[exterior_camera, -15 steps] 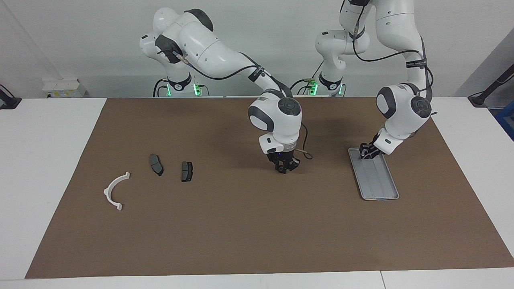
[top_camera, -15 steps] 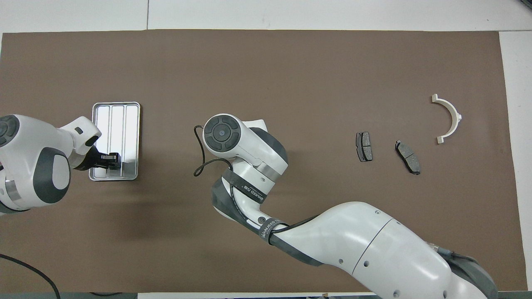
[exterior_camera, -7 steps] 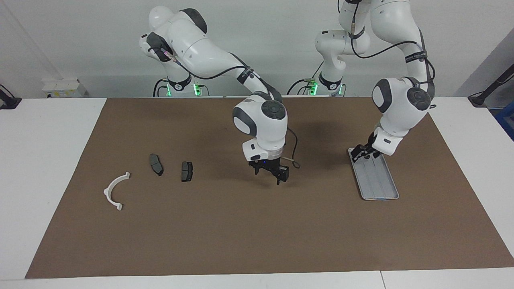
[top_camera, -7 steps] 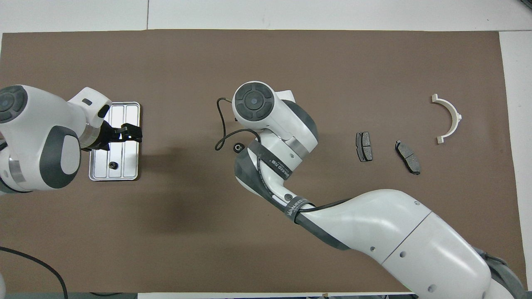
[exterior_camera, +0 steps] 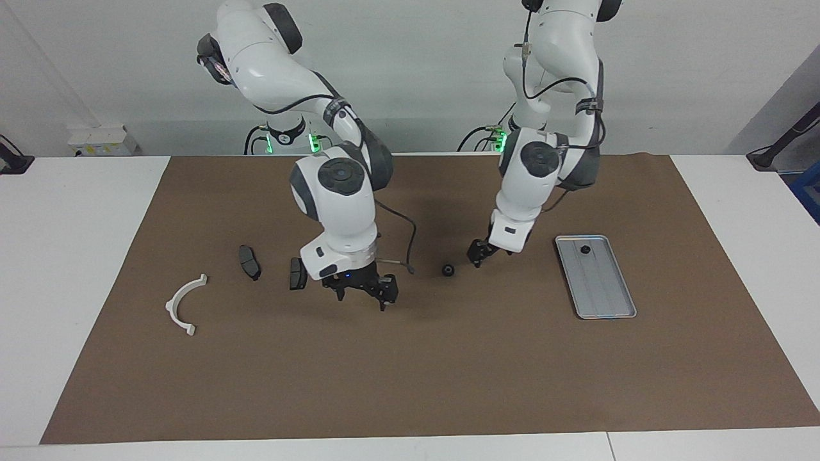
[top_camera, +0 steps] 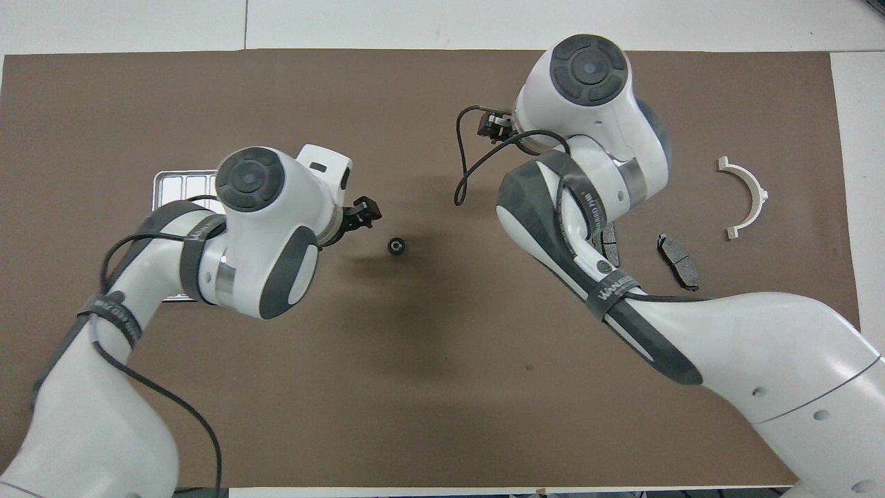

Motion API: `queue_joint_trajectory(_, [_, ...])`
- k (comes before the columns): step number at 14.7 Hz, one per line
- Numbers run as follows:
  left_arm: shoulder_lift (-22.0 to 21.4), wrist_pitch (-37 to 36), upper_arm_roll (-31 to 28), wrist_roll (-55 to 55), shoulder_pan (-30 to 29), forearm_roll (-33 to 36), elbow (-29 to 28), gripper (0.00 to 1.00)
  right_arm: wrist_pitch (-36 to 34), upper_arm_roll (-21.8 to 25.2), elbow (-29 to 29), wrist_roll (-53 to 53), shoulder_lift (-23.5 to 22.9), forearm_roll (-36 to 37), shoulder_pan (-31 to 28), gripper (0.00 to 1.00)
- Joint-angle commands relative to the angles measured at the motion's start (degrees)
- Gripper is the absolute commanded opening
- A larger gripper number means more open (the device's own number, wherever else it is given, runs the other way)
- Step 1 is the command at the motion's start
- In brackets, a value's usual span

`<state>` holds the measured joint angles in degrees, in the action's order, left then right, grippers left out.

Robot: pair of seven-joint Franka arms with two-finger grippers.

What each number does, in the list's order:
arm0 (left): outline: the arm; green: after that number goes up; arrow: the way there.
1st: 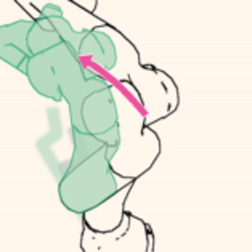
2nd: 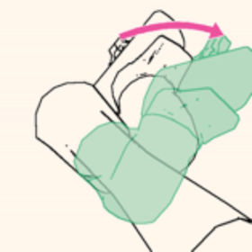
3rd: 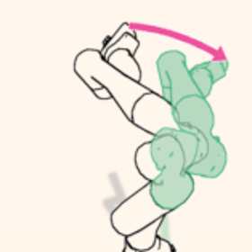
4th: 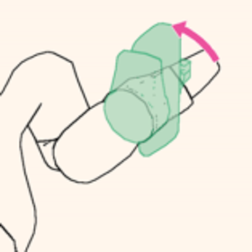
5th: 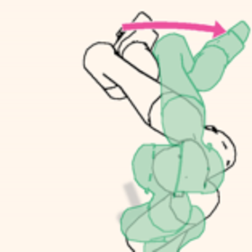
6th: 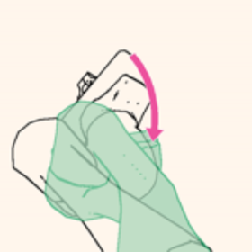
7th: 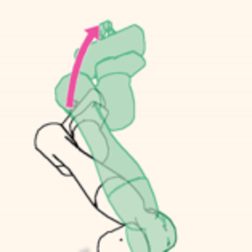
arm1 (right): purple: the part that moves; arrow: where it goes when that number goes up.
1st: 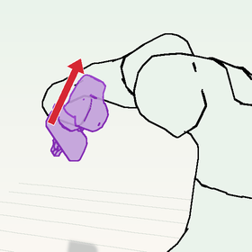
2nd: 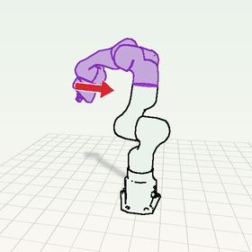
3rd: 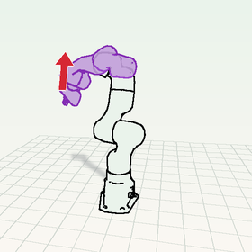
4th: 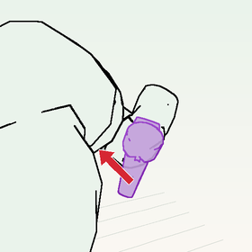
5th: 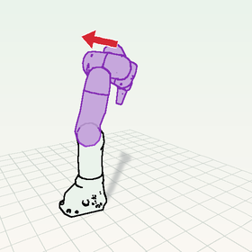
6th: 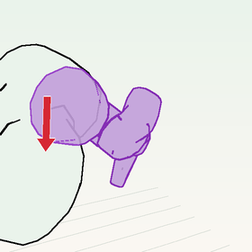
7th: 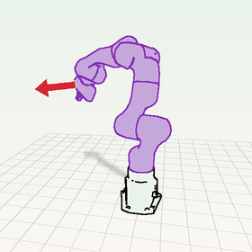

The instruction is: Pick bearing gear from pile to tray

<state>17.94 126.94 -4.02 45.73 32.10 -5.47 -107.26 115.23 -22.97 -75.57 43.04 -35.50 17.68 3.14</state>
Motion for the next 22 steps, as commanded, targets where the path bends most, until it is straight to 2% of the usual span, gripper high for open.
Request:
queue_joint_trajectory(1, [6.14,1.2,-1.16,6.2,4.45,0.55,4.79,1.0,-1.41,-1.2,-1.51,-11.72,1.48,-1.94,-5.06,1.0])
queue_joint_trajectory(2, [5.88,2.86,-1.16,6.21,4.72,0.55,2.78,1.0,-2.28,-1.2,-1.42,-15.15,1.75,-2.12,-6.47,1.0])
queue_joint_trajectory(5, [6.06,3.85,-1.16,6.39,6.03,0.55,2.5,0.99,-3.35,-1.11,-1.51,-23.24,2.71,-2.38,-9.02,1.0])
queue_joint_trajectory(8, [6.32,3.67,-1.25,6.65,7.19,0.63,2.23,0.92,-4.66,-1.11,-1.42,-29.23,3.77,-2.3,-10.96,1.0])
queue_joint_trajectory(11, [6.32,3.93,-1.16,6.65,7.19,4.5,0.92,0.81,-6.07,-0.59,-1.77,-32.31,5.87,-2.91,-11.32,1.0])
queue_joint_trajectory(14, [6.32,4.63,-1.16,6.74,7.19,4.59,0.56,0.73,-6.07,4.58,-2.3,-35.55,8.33,-7.72,-9.13,1.0])
queue_joint_trajectory(16, [6.32,5.77,-1.16,6.83,7.19,4.5,0.3,0.7,-6.16,12.04,-3.26,-42.84,10.53,-13.95,-5.88,1.0])
queue_joint_trajectory(17, [6.32,5.86,-1.16,7.0,7.19,4.5,0.3,0.7,-6.25,14.08,-4.14,-44.96,11.93,-15.99,-5.43,1.0])
queue_joint_trajectory(20, [6.32,6.3,-1.16,7.62,7.18,4.5,0.3,0.65,-9.05,15.5,-6.77,-46.74,16.76,-16.45,-5.86,1.0])
queue_joint_trajectory(22, [6.32,6.31,-1.16,7.71,7.1,4.5,0.3,0.57,-9.59,16.29,-10.71,-46.74,21.67,-16.45,-6.04,1.0])
